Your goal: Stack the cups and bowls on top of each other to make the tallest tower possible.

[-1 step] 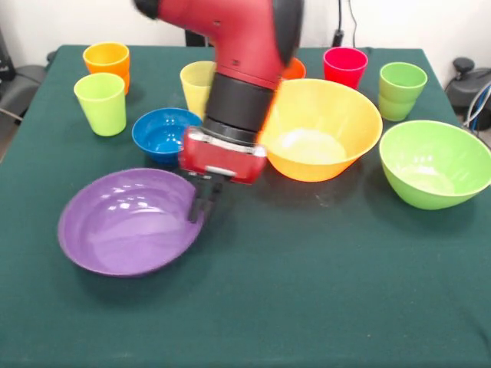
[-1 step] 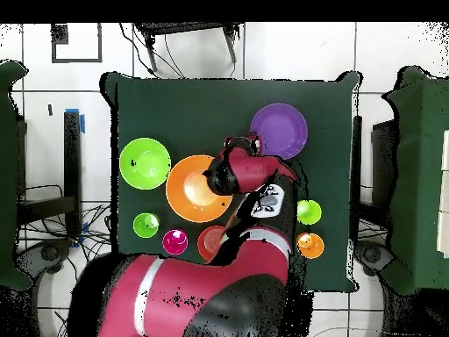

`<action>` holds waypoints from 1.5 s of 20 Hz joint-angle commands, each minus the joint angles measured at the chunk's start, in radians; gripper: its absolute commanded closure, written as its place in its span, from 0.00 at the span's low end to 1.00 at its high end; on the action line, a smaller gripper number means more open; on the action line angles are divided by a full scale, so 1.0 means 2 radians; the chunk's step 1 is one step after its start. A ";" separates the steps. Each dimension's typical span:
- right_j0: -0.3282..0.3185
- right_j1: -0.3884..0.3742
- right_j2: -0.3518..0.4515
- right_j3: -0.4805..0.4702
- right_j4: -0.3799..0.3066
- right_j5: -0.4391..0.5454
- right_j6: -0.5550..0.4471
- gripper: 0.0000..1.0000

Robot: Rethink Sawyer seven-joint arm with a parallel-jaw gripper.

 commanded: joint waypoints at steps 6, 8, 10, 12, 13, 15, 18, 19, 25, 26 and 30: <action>-0.153 -0.082 0.129 0.048 -0.136 0.121 -0.102 1.00; -0.170 -0.088 0.135 0.055 -0.149 0.127 -0.102 1.00; -0.190 -0.086 0.149 0.060 -0.154 0.143 -0.105 1.00; -0.202 -0.082 0.158 0.070 -0.159 0.155 -0.104 1.00; -0.205 -0.083 0.158 0.075 -0.163 0.154 -0.099 1.00; -0.209 -0.082 0.161 0.082 -0.164 0.164 -0.092 1.00; -0.219 -0.076 0.174 0.089 -0.166 0.175 -0.088 1.00; -0.220 -0.077 0.177 0.091 -0.169 0.172 -0.084 1.00; -0.214 -0.068 0.186 0.086 -0.181 0.151 -0.059 1.00; -0.213 -0.066 0.187 0.084 -0.182 0.149 -0.056 1.00; -0.209 -0.068 0.191 0.085 -0.183 0.153 -0.050 1.00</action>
